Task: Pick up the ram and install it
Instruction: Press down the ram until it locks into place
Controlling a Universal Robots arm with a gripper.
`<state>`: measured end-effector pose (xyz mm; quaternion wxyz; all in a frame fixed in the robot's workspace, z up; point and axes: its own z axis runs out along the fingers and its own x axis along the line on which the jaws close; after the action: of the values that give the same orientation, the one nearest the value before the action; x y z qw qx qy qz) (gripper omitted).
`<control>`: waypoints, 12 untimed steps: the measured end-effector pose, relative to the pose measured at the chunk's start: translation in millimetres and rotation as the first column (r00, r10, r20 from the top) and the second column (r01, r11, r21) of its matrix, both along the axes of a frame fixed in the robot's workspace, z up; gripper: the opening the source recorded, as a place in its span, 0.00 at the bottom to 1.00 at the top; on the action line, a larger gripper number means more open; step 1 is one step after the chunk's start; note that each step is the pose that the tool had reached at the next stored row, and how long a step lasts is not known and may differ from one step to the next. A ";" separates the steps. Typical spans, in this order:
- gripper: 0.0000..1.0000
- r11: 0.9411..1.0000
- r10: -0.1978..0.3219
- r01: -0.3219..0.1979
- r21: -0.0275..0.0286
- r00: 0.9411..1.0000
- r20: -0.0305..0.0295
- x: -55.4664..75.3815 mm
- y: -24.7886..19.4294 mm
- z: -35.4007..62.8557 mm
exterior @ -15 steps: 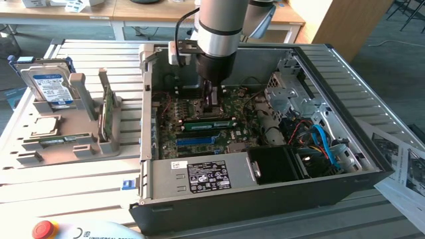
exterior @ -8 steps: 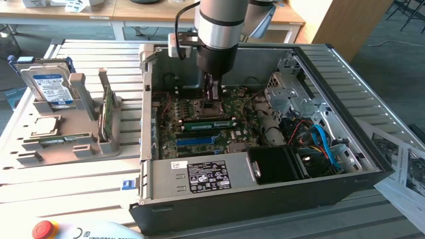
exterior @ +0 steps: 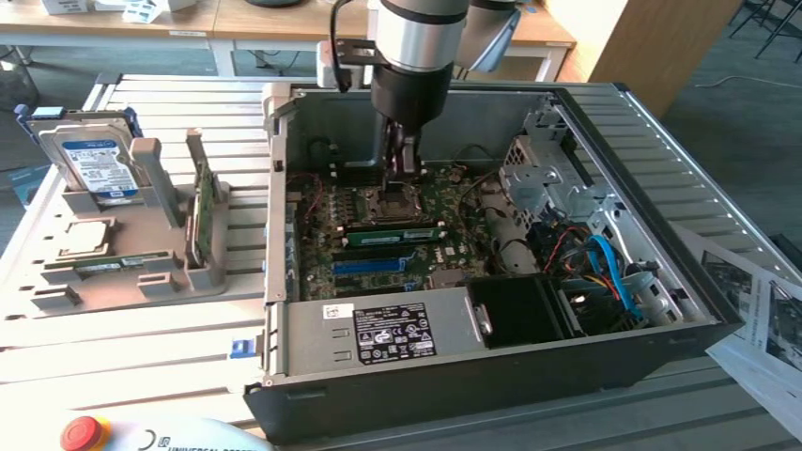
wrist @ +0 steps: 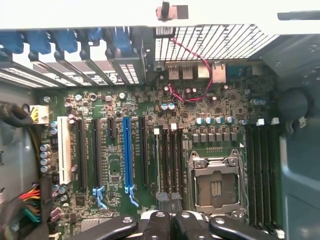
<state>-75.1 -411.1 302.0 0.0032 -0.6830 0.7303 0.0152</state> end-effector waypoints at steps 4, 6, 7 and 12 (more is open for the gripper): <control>0.11 1.000 0.000 0.000 -0.001 1.000 -0.004 0.0 0.0 8.6; 0.11 1.000 0.000 0.000 -0.002 1.000 -0.006 0.0 0.0 13.7; 0.11 1.000 0.000 0.000 -0.002 1.000 -0.006 0.0 0.0 16.0; 0.11 1.000 0.000 0.000 -0.004 1.000 -0.010 0.1 0.0 27.4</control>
<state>-75.1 -411.1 329.4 -0.0019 -0.6829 0.7303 0.0170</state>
